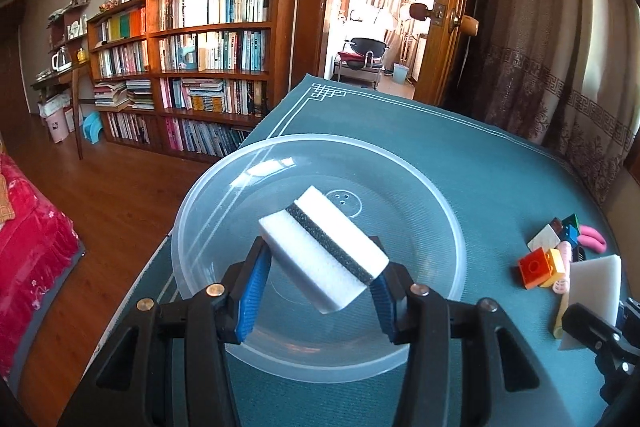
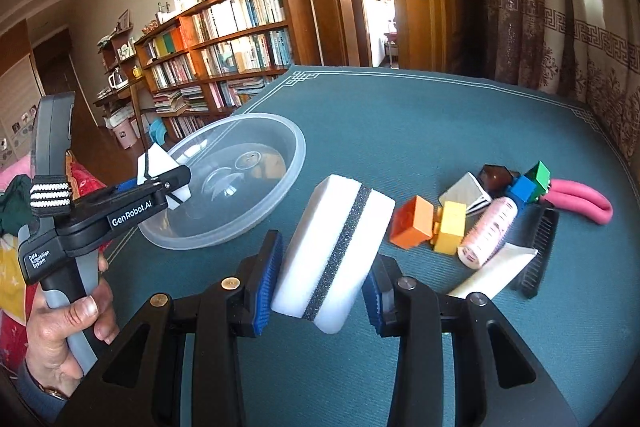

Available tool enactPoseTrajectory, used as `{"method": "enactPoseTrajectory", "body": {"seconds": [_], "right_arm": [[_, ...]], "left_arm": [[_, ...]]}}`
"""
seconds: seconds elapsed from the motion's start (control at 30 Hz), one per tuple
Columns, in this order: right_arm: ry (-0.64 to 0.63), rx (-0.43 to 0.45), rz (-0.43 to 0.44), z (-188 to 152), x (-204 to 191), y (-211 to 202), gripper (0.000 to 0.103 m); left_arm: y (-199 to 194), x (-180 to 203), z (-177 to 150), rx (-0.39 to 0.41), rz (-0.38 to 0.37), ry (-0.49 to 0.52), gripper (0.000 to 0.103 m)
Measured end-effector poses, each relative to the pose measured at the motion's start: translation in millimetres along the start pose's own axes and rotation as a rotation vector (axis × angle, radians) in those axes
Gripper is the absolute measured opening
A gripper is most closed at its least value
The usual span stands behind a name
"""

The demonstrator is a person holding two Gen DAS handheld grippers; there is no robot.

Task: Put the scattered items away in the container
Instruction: 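Carry both sponges over the clear bowl and open both tools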

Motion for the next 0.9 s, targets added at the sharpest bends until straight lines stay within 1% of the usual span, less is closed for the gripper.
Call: {"method": "enactPoseTrajectory", "body": {"seconds": [0.07, 0.13, 0.2, 0.33, 0.6, 0.9], "right_arm": [[-0.006, 0.003, 0.008, 8, -3, 6, 0.04], [-0.002, 0.001, 0.026, 14, -8, 12, 0.04], [0.0, -0.003, 0.036, 21, -12, 19, 0.04], [-0.008, -0.012, 0.05, 27, -19, 30, 0.04], [-0.013, -0.014, 0.062, 41, -28, 45, 0.04], [-0.035, -0.018, 0.085, 59, -43, 69, 0.041]], "left_arm": [[2, -2, 1, -0.004, -0.007, -0.002, 0.053], [2, -5, 2, -0.006, -0.011, -0.009, 0.057], [2, -7, 3, -0.009, -0.026, -0.018, 0.066], [0, -9, 7, -0.003, -0.046, -0.024, 0.079], [-12, -23, 14, 0.008, -0.062, -0.054, 0.079], [-30, -38, 21, 0.037, -0.06, -0.077, 0.081]]}}
Point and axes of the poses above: each gripper's, at about its wrist camera, not at the fingertips, and y roughly the way its jaws point, x to its right, z to its top, the point moved 8 cm from there along y, roughly the way its jaws point, and after that the axes turned 11 degrees about -y, right-handed, at the moved point
